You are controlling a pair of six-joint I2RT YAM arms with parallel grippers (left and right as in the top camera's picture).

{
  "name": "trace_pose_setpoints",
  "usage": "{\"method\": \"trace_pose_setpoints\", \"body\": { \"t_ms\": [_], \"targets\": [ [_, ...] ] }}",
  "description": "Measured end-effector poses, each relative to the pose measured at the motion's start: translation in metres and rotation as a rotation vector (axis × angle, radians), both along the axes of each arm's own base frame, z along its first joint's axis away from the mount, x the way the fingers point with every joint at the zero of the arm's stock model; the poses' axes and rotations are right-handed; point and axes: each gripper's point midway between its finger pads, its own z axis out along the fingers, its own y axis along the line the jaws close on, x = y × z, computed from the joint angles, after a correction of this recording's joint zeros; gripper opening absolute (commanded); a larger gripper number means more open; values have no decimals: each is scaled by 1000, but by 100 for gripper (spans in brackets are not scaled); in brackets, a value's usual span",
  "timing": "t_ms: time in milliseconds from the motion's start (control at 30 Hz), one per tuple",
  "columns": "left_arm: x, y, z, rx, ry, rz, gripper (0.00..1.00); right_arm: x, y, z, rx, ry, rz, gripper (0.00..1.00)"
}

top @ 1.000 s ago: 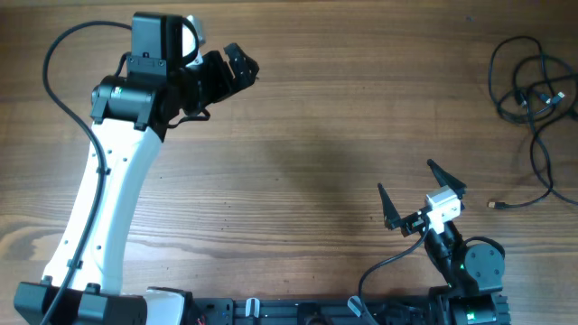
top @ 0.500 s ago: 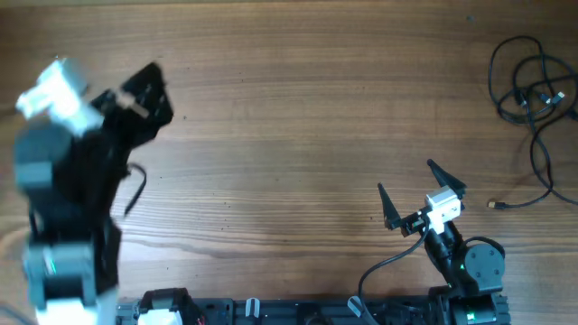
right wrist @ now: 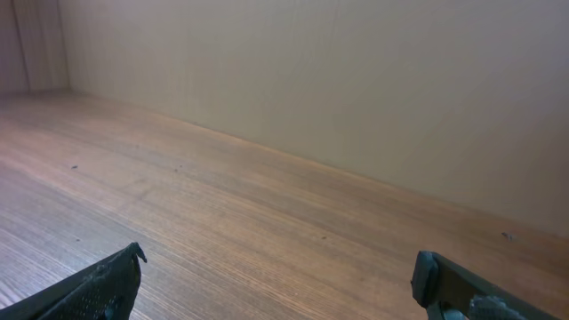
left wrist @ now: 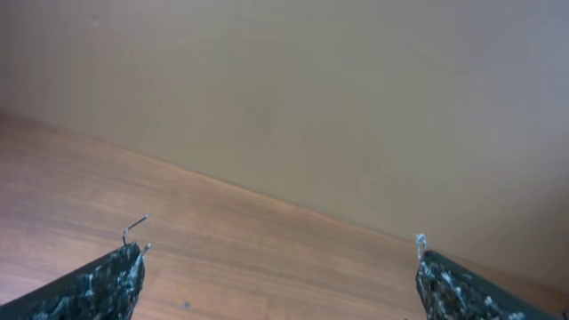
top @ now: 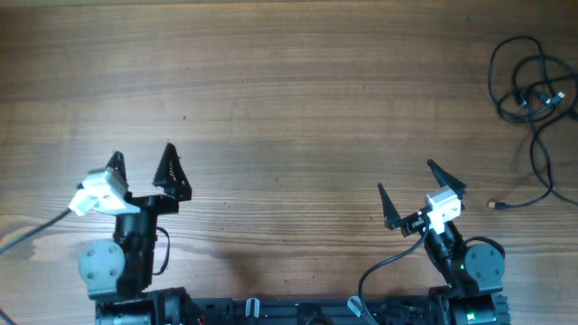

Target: Untangle cables

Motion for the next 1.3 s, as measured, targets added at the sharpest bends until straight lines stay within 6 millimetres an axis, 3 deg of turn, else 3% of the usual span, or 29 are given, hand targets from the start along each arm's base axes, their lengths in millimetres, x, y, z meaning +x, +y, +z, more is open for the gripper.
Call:
{"method": "trace_pose_setpoints", "body": {
  "t_ms": [300,600,1300],
  "targets": [
    [-2,-6,-47,6,-75,-7,100,0,0,0,0,0,0,100],
    [0,-6,-114,-3,103,-2,100,0,0,0,0,0,0,100],
    [-1,-4,-114,-2,99,5,100,0,0,0,0,0,0,100]
  ]
}}
